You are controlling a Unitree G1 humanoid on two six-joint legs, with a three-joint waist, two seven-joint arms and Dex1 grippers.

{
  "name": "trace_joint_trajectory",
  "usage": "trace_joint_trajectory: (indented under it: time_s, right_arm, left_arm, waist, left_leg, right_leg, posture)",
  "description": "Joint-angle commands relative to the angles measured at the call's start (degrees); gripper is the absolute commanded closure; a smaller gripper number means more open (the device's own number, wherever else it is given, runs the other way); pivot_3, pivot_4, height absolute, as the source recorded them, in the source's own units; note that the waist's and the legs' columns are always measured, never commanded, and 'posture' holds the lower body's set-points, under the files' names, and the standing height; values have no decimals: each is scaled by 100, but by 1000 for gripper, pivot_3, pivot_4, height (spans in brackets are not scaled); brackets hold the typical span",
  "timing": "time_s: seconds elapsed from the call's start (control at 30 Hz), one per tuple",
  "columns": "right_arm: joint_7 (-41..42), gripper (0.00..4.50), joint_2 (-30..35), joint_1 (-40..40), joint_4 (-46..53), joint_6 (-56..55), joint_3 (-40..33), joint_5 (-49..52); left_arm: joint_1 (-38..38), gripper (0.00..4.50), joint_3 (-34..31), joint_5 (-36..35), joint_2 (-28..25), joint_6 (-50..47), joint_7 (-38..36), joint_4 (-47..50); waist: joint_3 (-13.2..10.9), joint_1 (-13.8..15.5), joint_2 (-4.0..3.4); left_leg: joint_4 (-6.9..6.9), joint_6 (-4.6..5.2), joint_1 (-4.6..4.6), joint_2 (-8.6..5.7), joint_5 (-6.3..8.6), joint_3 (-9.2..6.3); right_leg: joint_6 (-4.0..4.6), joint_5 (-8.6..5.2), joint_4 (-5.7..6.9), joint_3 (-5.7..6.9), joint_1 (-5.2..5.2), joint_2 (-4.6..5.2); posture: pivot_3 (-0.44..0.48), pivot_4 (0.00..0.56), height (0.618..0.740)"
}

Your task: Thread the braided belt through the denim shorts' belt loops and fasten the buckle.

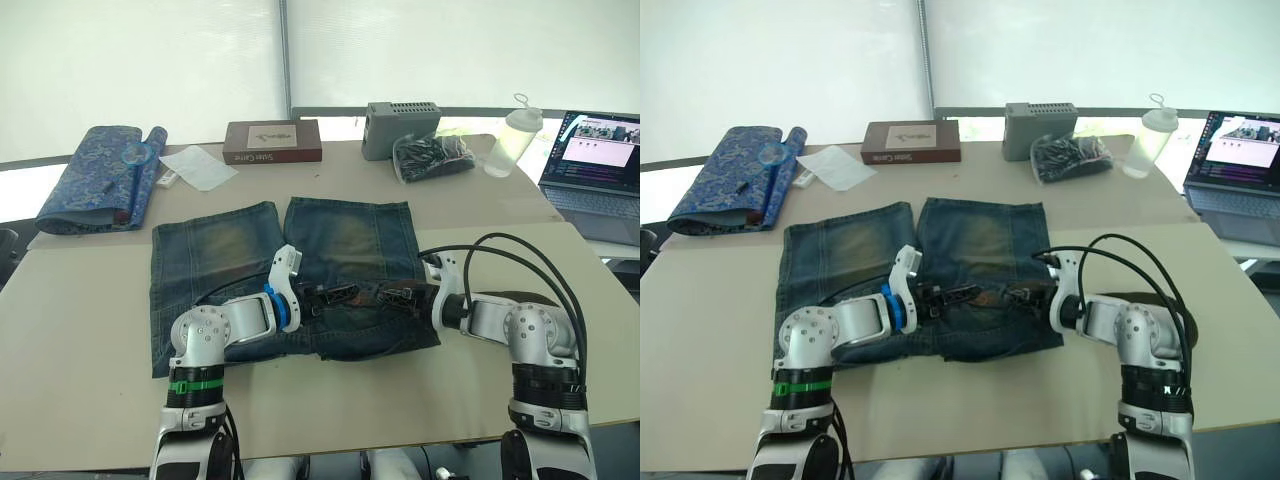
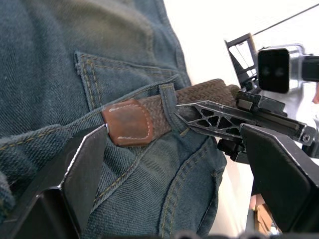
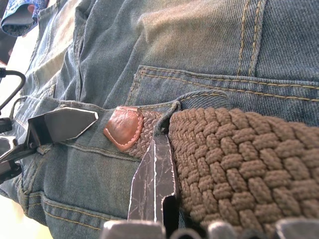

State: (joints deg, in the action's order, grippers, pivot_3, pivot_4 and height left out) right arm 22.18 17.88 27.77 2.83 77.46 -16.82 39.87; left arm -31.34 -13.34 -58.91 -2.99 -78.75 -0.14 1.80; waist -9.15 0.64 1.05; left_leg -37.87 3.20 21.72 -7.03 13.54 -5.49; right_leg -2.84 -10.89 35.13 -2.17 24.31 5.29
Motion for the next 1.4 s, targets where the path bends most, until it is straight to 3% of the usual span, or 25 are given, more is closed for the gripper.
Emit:
trace_joint_trajectory:
  time_s: [0.03,0.2,0.33,0.57,0.93,1.13,1.23,1.4]
  right_arm:
    - [-469,4500,-628,171,-52,490,-883,473]
    - [-1064,4500,-1275,399,-35,988,-1905,654]
    - [-1259,4500,-1668,325,160,1265,-2155,710]
    - [-1421,4500,-1975,372,311,1443,-2546,819]
    - [-1623,4500,-2273,699,272,1502,-3195,1185]
    - [-1739,4500,-2363,777,303,1500,-3301,1241]
    - [-1706,4500,-2361,730,334,1500,-3208,1264]
    - [-1673,4500,-2417,623,446,1504,-3074,1436]
  left_arm:
    - [-459,29,-513,-267,206,-432,532,-229]
    - [-844,29,-1270,-569,354,-787,955,-615]
    - [-955,29,-1648,-662,556,-1014,1277,-895]
    - [-1218,29,-2358,-690,764,-1144,1911,-1244]
    - [-1450,29,-2789,-885,1085,-1268,2491,-1458]
    - [-1569,29,-2952,-1896,1064,-1360,3161,-1525]
    - [-1577,29,-2824,-2464,1082,-981,3639,-1596]
    - [-1419,29,-2377,-2819,1148,-312,4018,-1684]
  waist:
    - [0,0,0]
    - [0,-52,0]
    - [0,-85,0]
    - [0,-129,0]
    - [0,-146,0]
    - [0,-143,0]
    - [0,-143,0]
    - [0,-142,0]
  left_leg:
    - [0,-1,3,0,-1,-2]
    - [0,-2,30,-1,-2,-1]
    - [0,-37,60,-3,-24,5]
    - [0,-16,57,-3,-10,5]
    - [0,-50,60,-4,6,5]
    - [0,-57,63,-5,2,5]
    - [0,-57,63,-7,3,5]
    - [0,-66,63,-7,-1,6]
  right_leg:
    - [0,0,1,0,4,0]
    - [2,1,8,-5,36,-1]
    - [4,1,43,-14,84,0]
    - [4,0,56,-13,87,-1]
    - [4,0,61,-15,93,0]
    - [4,0,62,-15,97,1]
    - [4,0,63,-16,96,3]
    - [4,0,62,-18,97,3]
  posture:
    - [0,150,740]
    - [0,150,740]
    - [0,150,740]
    - [0,150,740]
    - [0,150,740]
    - [0,150,740]
    - [0,150,740]
    - [0,150,740]
